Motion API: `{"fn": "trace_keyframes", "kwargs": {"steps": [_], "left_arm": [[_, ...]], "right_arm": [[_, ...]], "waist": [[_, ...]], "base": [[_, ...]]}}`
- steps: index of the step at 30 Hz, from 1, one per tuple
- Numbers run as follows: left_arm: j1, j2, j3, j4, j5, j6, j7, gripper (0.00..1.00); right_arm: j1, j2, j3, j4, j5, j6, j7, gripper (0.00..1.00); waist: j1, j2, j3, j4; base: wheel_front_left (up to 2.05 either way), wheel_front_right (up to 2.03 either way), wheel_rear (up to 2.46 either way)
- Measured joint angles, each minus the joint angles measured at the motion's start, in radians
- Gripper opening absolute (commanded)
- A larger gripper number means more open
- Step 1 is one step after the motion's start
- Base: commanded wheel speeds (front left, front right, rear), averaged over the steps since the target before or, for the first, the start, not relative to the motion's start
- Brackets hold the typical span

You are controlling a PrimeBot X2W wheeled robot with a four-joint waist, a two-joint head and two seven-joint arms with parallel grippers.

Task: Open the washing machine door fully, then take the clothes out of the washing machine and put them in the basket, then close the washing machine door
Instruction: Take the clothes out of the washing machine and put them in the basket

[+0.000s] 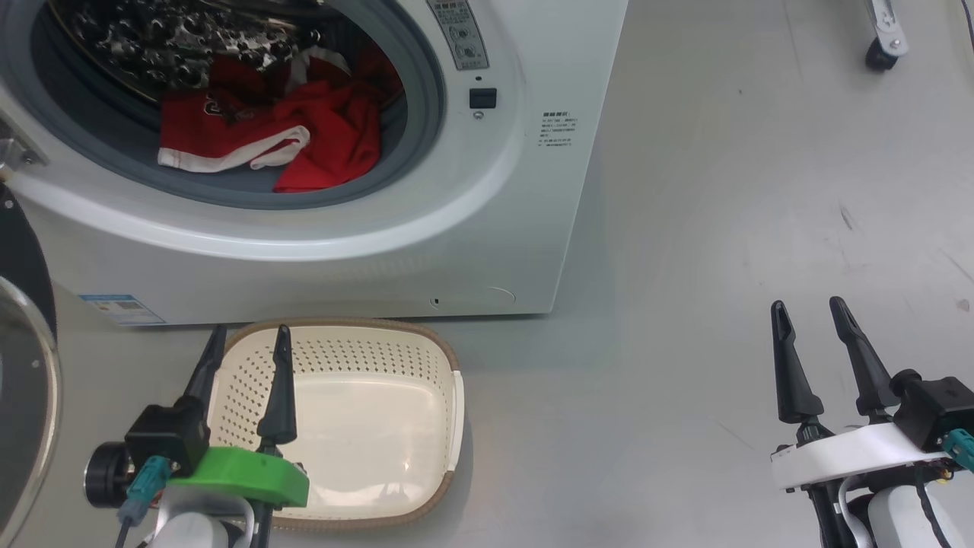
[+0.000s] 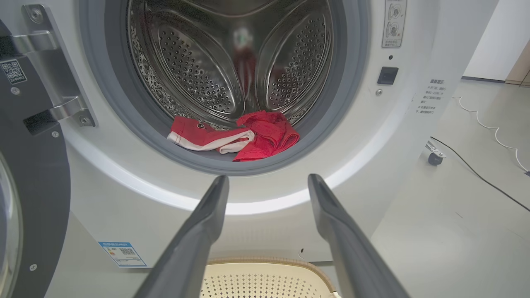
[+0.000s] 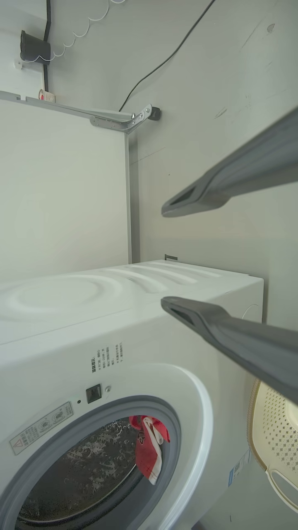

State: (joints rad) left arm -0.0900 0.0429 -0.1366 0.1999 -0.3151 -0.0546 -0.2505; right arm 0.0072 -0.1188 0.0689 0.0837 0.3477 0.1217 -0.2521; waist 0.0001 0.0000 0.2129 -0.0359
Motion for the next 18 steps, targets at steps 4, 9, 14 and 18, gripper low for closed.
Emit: {"fn": "trace_keyframes", "kwargs": {"steps": [4,9,14,18], "left_arm": [[-0.04,0.001,0.006,-0.016,0.006,0.019,0.008,1.0],[-0.12,0.009,0.024,-0.026,0.022,0.034,0.036,1.0],[-0.207,0.034,0.08,-0.025,0.025,0.075,0.076,1.0],[-0.291,0.069,0.122,-0.02,0.025,0.104,0.121,1.0]], "right_arm": [[-0.005,-0.001,0.003,-0.004,0.0,0.0,0.0,1.0],[-0.035,-0.001,0.007,-0.014,0.003,0.0,0.0,1.0],[-0.075,0.001,0.017,-0.023,0.008,0.0,0.0,1.0],[-0.102,0.008,0.019,-0.025,0.019,0.0,0.0,1.0]], "waist": [[0.0,0.0,0.043,-0.019],[0.0,0.0,0.102,-0.047],[0.0,0.0,0.161,-0.081],[0.0,0.0,0.207,-0.11]], "base": [[0.0,0.0,0.0],[0.0,0.0,0.0],[0.0,0.0,0.0],[0.0,0.0,0.0]]}}
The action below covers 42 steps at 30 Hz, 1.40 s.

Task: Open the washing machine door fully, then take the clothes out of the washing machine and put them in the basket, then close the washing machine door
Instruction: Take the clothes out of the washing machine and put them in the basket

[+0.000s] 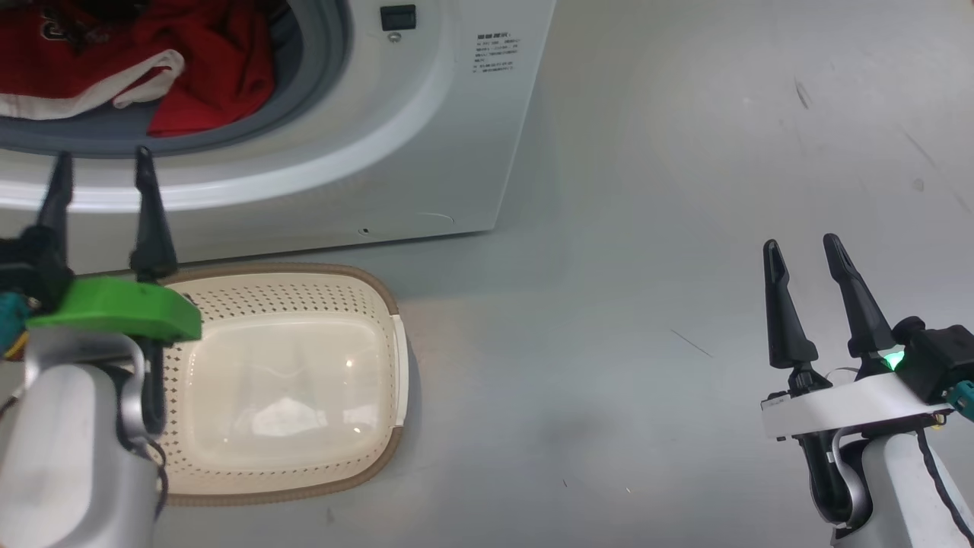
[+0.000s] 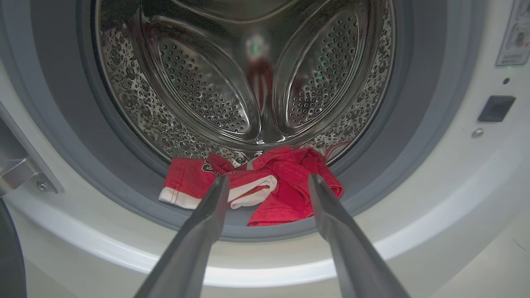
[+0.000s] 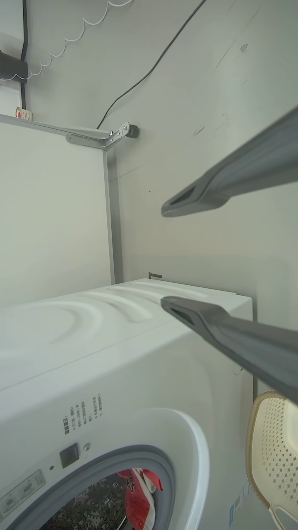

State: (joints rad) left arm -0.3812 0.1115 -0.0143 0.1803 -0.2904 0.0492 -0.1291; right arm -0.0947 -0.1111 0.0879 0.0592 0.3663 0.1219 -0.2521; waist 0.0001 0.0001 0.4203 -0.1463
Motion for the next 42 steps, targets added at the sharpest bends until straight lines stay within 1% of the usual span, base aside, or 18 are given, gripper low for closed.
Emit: {"fn": "trace_keyframes", "kwargs": {"steps": [5,9,14,20,27,31,42], "left_arm": [[-0.1,0.056,0.042,0.014,0.0,0.009,0.073,1.0],[-0.17,0.116,0.075,0.041,0.006,0.026,0.133,1.0],[-0.245,0.166,0.076,0.087,0.038,0.029,0.203,1.0],[-0.328,0.185,0.061,0.152,0.064,0.038,0.286,1.0],[-0.392,0.216,0.072,0.241,0.086,0.05,0.37,1.0],[-0.416,0.235,0.082,0.279,0.097,0.051,0.387,1.0],[-0.489,0.236,0.065,0.342,0.109,0.052,0.429,1.0]], "right_arm": [[-0.028,0.003,0.019,0.001,0.008,0.0,0.0,1.0],[-0.054,0.011,0.029,0.001,0.018,0.0,0.0,1.0],[-0.072,0.014,0.035,0.004,0.021,0.0,0.0,1.0],[-0.092,0.014,0.034,0.007,0.029,0.0,0.0,1.0],[-0.123,0.013,0.049,0.013,0.03,0.0,0.0,1.0],[-0.128,0.013,0.052,0.017,0.03,0.0,0.0,1.0],[-0.142,0.013,0.055,0.023,0.031,0.0,0.0,1.0]], "waist": [[0.0,0.0,0.055,-0.038],[0.0001,0.0,0.093,-0.071],[0.0,0.0,0.135,-0.106],[0.0,0.0,0.177,-0.132],[0.0,0.0,0.208,-0.148],[0.0,0.0,0.219,-0.157],[0.0,0.0,0.234,-0.162]], "base": [[0.0,0.0,0.0],[0.0,0.0,0.0],[0.0,0.0,0.0],[0.0,0.0,0.0],[0.0,0.0,0.0],[0.0,0.0,0.0],[0.0,0.0,0.0]]}}
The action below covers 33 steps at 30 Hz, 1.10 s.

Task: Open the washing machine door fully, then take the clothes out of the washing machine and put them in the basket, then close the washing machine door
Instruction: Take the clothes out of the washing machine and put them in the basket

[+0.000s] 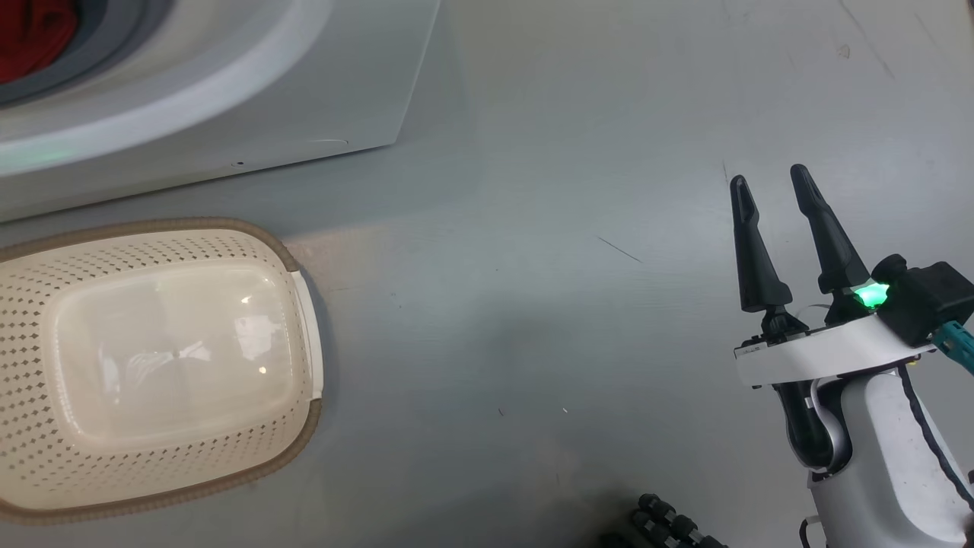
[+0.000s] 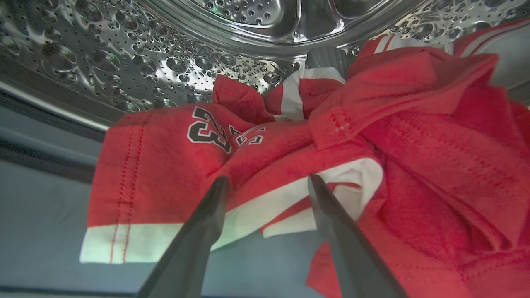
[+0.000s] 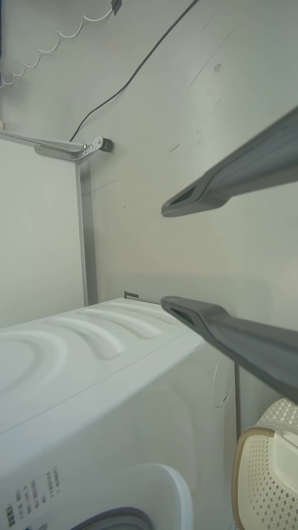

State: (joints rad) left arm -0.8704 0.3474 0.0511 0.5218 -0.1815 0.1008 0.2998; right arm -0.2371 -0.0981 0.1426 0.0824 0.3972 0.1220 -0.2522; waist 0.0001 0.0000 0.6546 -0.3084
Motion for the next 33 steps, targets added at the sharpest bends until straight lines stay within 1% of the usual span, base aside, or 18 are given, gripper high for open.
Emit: {"fn": "trace_keyframes", "kwargs": {"steps": [11,20,21,22,26,33], "left_arm": [[-0.077,-0.001,0.002,0.065,0.016,0.008,0.059,1.0],[-0.125,-0.008,0.024,0.114,0.014,0.008,0.07,1.0],[-0.126,-0.009,0.025,0.119,0.013,0.008,0.07,0.67],[-0.127,-0.009,0.024,0.123,0.013,0.008,0.07,0.0],[-0.133,-0.01,0.017,0.135,0.013,0.008,0.066,0.0],[-0.135,-0.03,0.014,0.171,0.013,0.008,0.011,0.0]], "right_arm": [[-0.016,-0.004,0.016,0.001,0.007,0.0,0.0,1.0],[-0.023,-0.005,0.027,0.005,0.007,0.0,0.0,1.0],[-0.024,-0.006,0.027,0.006,0.007,0.0,0.0,1.0],[-0.025,-0.006,0.028,0.006,0.007,0.0,0.0,1.0],[-0.026,-0.007,0.028,0.009,0.007,0.0,0.0,1.0],[-0.026,-0.012,0.025,0.018,0.007,0.0,0.0,1.0]], "waist": [[0.0,0.0,0.018,-0.005],[-0.0001,0.0,0.027,-0.015],[0.0,0.0,0.028,-0.016],[-0.0001,0.0,0.028,-0.017],[-0.0001,0.0,0.027,-0.019],[-0.0001,0.0,0.003,-0.009]], "base": [[0.0,0.0,0.0],[0.0,0.0,0.0],[0.0,0.0,0.0],[0.0,0.0,0.0],[0.0,0.0,0.0],[0.0,0.0,0.0]]}}
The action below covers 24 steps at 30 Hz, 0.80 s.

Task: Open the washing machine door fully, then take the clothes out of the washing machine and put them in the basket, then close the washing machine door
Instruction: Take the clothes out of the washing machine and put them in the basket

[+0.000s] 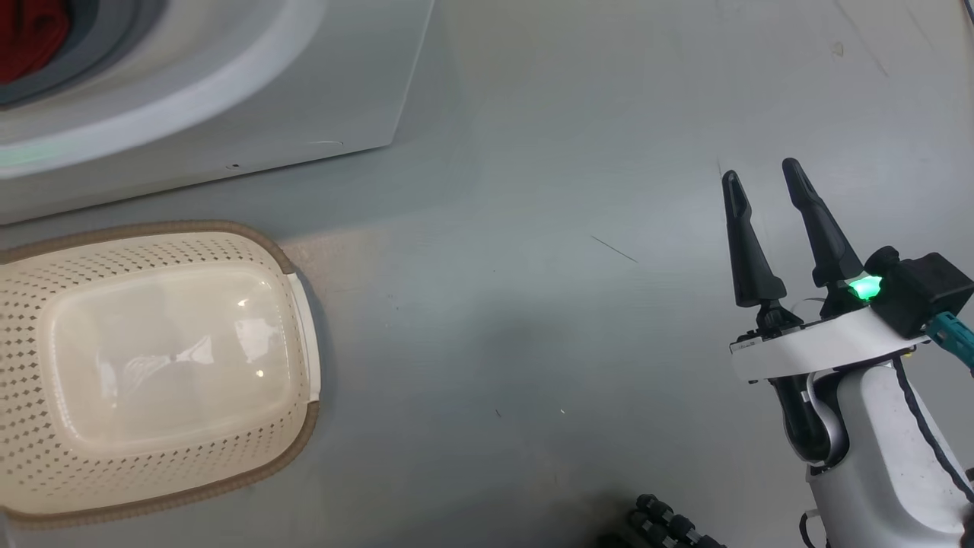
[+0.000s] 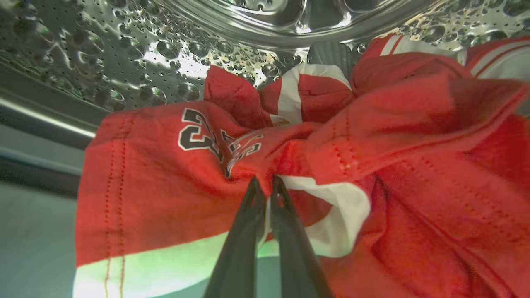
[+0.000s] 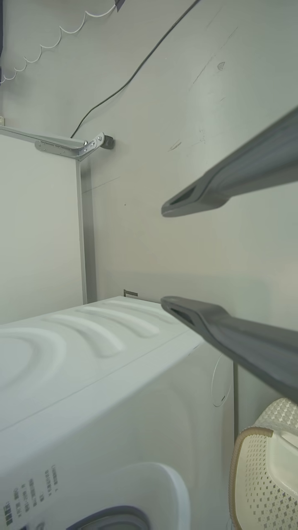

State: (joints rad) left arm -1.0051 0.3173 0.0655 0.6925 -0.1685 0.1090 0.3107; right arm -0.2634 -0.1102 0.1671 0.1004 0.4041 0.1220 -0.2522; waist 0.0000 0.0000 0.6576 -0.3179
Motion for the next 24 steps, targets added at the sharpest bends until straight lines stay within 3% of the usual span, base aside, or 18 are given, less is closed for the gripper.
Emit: {"fn": "trace_keyframes", "kwargs": {"steps": [7,24], "left_arm": [[0.002,-0.038,-0.001,0.011,-0.028,-0.002,-0.084,0.0],[0.139,-0.144,-0.007,0.044,-0.09,-0.101,-0.334,0.0]], "right_arm": [[0.0,-0.006,-0.016,0.003,-0.002,0.0,0.0,1.0],[0.02,-0.025,-0.076,0.019,-0.021,0.0,0.0,1.0]], "waist": [[0.0,0.0,-0.041,0.019],[0.0,0.0,-0.18,0.095]], "base": [[0.0,0.0,0.0],[0.0,0.0,0.0]]}}
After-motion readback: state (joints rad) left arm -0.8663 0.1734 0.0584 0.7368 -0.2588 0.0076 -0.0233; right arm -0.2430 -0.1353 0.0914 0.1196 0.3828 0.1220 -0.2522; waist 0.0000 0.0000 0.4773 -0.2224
